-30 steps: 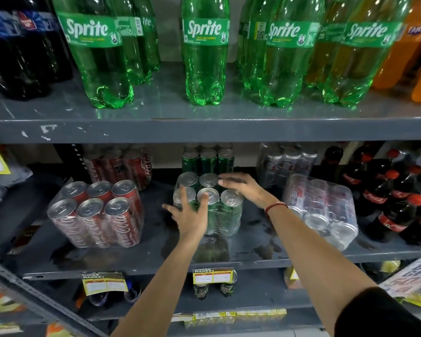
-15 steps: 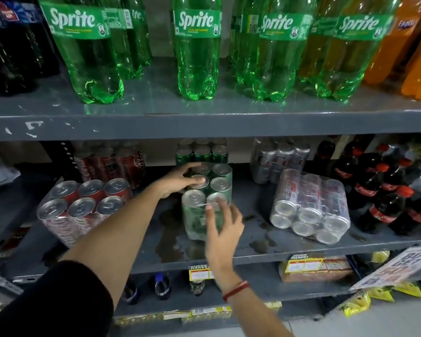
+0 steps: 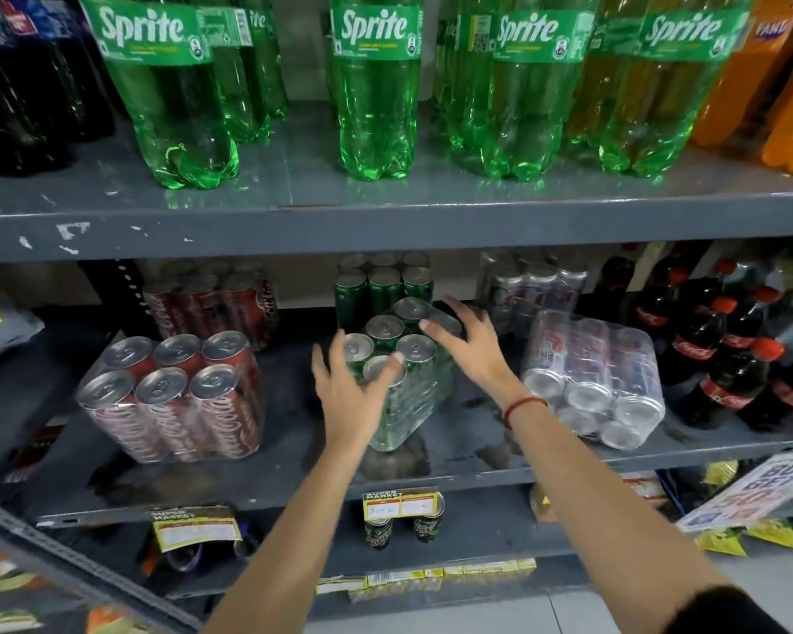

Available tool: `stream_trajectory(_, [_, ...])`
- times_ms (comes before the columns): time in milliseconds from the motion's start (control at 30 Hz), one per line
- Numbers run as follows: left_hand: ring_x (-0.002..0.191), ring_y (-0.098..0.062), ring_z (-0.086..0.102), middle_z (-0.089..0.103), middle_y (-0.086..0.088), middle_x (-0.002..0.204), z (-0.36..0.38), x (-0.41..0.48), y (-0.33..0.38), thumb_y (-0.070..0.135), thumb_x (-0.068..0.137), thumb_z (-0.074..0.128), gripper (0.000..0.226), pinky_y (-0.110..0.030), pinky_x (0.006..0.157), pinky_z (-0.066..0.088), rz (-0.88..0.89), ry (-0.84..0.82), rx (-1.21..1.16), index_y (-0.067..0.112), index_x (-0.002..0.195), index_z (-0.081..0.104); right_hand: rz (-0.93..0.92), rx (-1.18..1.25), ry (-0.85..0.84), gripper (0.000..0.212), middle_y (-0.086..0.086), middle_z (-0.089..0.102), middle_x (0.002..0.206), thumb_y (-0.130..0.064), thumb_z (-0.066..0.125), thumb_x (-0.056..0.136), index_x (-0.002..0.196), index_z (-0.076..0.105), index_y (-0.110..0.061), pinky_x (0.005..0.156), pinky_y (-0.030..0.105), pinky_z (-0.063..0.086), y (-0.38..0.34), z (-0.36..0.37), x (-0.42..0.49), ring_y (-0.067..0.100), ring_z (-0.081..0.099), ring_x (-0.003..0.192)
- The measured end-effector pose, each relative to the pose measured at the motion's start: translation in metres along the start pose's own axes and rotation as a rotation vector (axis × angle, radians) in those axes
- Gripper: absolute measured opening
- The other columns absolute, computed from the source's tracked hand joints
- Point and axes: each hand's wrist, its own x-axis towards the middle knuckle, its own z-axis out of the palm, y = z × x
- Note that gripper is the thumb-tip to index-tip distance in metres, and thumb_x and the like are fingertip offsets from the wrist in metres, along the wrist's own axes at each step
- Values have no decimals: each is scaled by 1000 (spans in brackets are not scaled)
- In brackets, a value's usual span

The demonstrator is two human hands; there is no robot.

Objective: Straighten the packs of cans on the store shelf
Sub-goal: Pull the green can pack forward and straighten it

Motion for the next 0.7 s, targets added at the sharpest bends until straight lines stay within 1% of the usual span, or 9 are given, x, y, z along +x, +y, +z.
stream_trajectory(67, [146, -33, 2, -15, -16, 158, 14, -11, 0, 47, 65, 80, 109, -42, 114, 19, -58, -49, 14, 28, 149, 13, 2, -51, -160, 75, 13, 40, 147, -52, 70, 76, 142, 42, -30, 115, 39, 25, 1, 1, 16, 30, 30, 140])
stream_trajectory(167, [146, -35, -4, -16, -23, 156, 23, -11, -3, 38, 60, 85, 118, -41, 113, 19, -43, -36, 20, 22, 149, 11, 5, -54, -235, 71, 6, 48, 144, -48, 73, 76, 139, 43, -37, 116, 43, 27, 7, 6, 22, 29, 34, 139])
stream_trajectory(267, [145, -33, 8, 8, -21, 157, 17, 5, -14, 39, 55, 88, 109, -43, 113, 23, 3, -76, 46, 27, 143, 25, 13, -75, -137, 71, 7, 52, 134, -55, 73, 72, 137, 44, -46, 110, 38, 36, 11, 10, 11, 26, 47, 128])
stream_trajectory(333, [138, -29, 29, 26, -15, 150, 3, 19, -22, 43, 50, 89, 105, -41, 111, 31, 58, -138, 88, 31, 138, 33, 40, -80, -53, 72, 7, 50, 129, -58, 70, 73, 138, 43, -43, 104, 36, 38, 12, 15, -2, 26, 52, 121])
stream_trajectory(400, [132, -19, 38, 37, -4, 145, -14, 36, -28, 42, 48, 90, 105, -34, 110, 32, 115, -248, 131, 31, 137, 37, 56, -114, 56, 72, 8, 47, 126, -61, 66, 76, 140, 44, -35, 99, 36, 40, 11, 28, -20, 30, 53, 116])
stream_trajectory(500, [132, -10, 40, 39, 9, 145, -40, 60, -35, 55, 40, 88, 108, -38, 112, 33, 173, -461, 140, 37, 135, 39, 65, -261, 187, 76, 16, 43, 124, -64, 54, 82, 145, 36, -26, 94, 43, 43, 5, 52, -48, 41, 51, 108])
stream_trajectory(567, [133, -9, 39, 37, 12, 146, -50, 67, -37, 60, 38, 87, 109, -39, 113, 33, 171, -560, 138, 42, 134, 38, 76, -320, 245, 76, 18, 41, 124, -63, 49, 85, 147, 32, -24, 90, 44, 42, 0, 64, -61, 41, 48, 107])
stream_trajectory(633, [134, -9, 36, 36, 13, 145, -53, 67, -37, 53, 43, 88, 106, -36, 113, 31, 177, -584, 141, 41, 135, 36, 86, -312, 282, 74, 17, 41, 123, -62, 49, 86, 147, 32, -24, 87, 44, 43, -3, 69, -67, 41, 46, 108])
stream_trajectory(700, [133, -10, 37, 38, 10, 144, -50, 63, -39, 38, 52, 89, 100, -32, 112, 31, 180, -551, 119, 36, 136, 36, 88, -303, 291, 73, 17, 41, 123, -62, 50, 86, 147, 34, -24, 86, 45, 44, -4, 68, -66, 40, 45, 109])
